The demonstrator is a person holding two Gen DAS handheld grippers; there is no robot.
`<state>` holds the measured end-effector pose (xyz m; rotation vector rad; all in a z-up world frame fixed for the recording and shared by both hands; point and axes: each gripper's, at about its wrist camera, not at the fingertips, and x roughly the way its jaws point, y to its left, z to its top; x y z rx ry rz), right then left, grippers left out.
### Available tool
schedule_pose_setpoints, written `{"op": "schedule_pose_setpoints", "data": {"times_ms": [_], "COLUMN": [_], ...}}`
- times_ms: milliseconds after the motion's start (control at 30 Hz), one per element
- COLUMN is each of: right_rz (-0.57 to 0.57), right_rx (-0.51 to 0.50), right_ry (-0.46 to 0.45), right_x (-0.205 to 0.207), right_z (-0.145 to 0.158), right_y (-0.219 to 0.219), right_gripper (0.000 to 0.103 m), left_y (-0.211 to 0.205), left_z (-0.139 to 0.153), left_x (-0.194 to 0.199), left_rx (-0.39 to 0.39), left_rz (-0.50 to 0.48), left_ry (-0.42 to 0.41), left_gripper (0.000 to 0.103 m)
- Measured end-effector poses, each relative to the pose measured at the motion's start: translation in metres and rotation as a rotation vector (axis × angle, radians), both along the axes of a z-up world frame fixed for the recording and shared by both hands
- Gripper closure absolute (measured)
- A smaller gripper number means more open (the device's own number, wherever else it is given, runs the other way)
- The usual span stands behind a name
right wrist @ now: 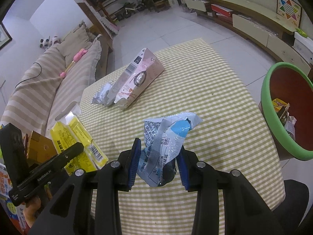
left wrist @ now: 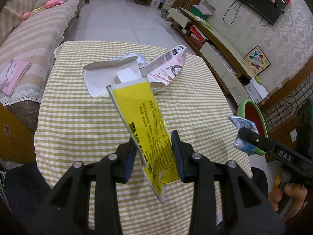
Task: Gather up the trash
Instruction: 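Carry the yellow packaging and blue wrapper over the bucket with both grippers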
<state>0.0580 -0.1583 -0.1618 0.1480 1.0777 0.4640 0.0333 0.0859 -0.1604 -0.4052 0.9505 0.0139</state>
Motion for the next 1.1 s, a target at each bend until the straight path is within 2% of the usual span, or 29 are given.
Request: {"op": "schedule_pose_setpoints", "data": {"times_ms": [633, 1100], "right_rz": [-0.074, -0.143], "right_rx": [0.073, 0.097], "right_ry": [-0.08, -0.082], "right_x": [-0.01, -0.006], "right_z": [0.032, 0.032], "right_y": [-0.033, -0.07], "right_gripper": [0.067, 0.067], "left_y": [-0.028, -0.049], "left_z": [0.035, 0.045], "left_x": [0.013, 0.026], "left_rx": [0.052, 0.087], "left_rz": [-0.08, -0.124], "left_ry": [-0.075, -0.086], "left_gripper": [0.07, 0.07]}}
